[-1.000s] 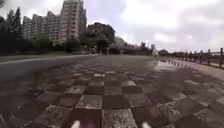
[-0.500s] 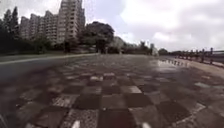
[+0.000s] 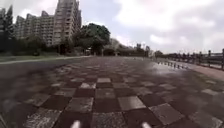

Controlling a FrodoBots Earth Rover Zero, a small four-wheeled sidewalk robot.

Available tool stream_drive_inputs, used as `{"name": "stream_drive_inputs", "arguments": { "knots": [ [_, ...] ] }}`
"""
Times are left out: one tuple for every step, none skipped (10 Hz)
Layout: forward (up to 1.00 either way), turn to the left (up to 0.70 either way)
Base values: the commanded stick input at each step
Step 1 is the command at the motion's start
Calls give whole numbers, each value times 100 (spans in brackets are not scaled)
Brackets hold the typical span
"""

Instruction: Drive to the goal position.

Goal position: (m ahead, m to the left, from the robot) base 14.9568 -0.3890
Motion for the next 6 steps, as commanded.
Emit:
{"name": "stream_drive_inputs", "arguments": {
  "knots": [
    [85, 11],
    [85, 11],
    [85, 11],
    [85, 11],
    [85, 11],
    [85, 11]
  ]
}}
